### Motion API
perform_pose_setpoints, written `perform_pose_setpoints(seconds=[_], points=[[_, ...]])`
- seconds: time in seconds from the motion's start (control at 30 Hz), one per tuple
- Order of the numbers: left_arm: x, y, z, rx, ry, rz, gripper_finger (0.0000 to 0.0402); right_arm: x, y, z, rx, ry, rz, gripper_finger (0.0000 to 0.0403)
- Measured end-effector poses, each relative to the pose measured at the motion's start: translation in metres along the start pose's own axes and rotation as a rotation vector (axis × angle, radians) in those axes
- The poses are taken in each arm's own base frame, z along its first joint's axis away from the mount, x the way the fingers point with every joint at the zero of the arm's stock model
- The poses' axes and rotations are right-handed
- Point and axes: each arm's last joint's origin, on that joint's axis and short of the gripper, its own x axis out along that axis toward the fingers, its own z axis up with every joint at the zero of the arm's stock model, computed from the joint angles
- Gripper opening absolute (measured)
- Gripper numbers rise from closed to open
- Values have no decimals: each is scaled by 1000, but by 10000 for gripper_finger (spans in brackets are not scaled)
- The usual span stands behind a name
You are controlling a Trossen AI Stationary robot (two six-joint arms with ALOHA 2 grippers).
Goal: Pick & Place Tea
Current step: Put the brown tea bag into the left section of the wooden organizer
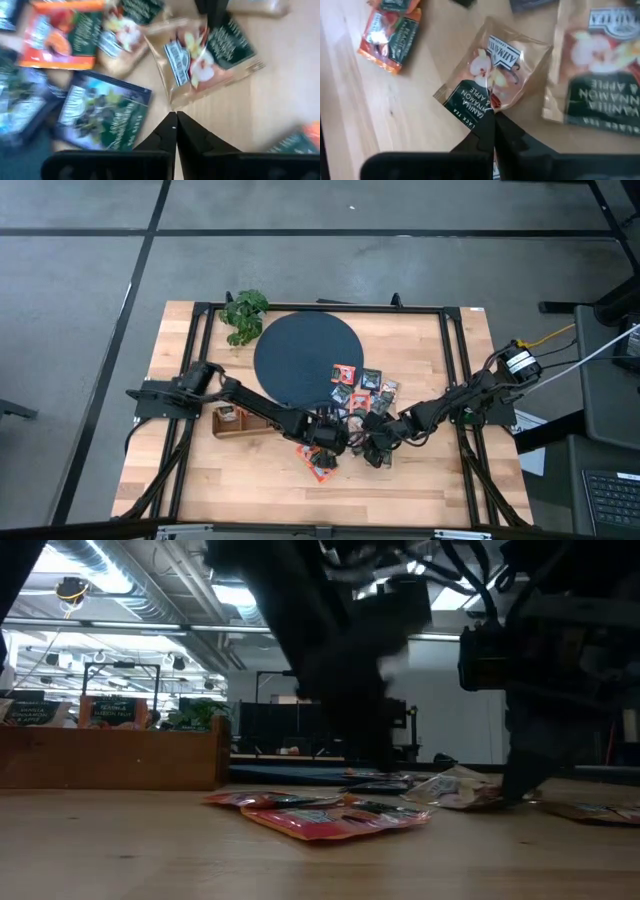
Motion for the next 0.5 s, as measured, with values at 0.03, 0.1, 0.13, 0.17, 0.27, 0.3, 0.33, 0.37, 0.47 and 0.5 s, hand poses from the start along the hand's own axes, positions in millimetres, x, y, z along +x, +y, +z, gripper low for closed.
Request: perform_pose_setpoints(seconds=[0.03, 0.1, 0.13, 0.17, 0.27, 0.3, 0.33, 0.37, 0.47, 0.5], points=[[-7, 0, 2, 4, -2, 6, 5, 0, 0, 0, -13, -1, 1, 4], [-19, 0, 4, 12, -11, 34, 6, 0, 0, 0, -34, -2, 2, 5], [-24, -1, 4, 19, -18, 53, 6, 0, 0, 0, -49, -3, 3, 5], [-29, -3, 5, 29, -31, 74, 6, 0, 0, 0, -71, -3, 3, 5], [-45, -7, 9, 62, -80, 108, 9, 0, 0, 0, -138, -3, 2, 4], [-50, -9, 10, 67, -88, 106, 12, 0, 0, 0, -159, -2, 0, 4], [-52, -10, 10, 69, -91, 102, 17, 0, 0, 0, -181, 0, -2, 4], [-53, -10, 10, 70, -89, 93, 22, 0, 0, 0, -207, 0, -2, 4], [-53, -11, 6, 63, -46, 49, 42, 0, 0, 0, -261, -4, -7, 3], [-53, -11, 5, 59, -31, 36, 49, 0, 0, 0, -278, -10, -13, 2]])
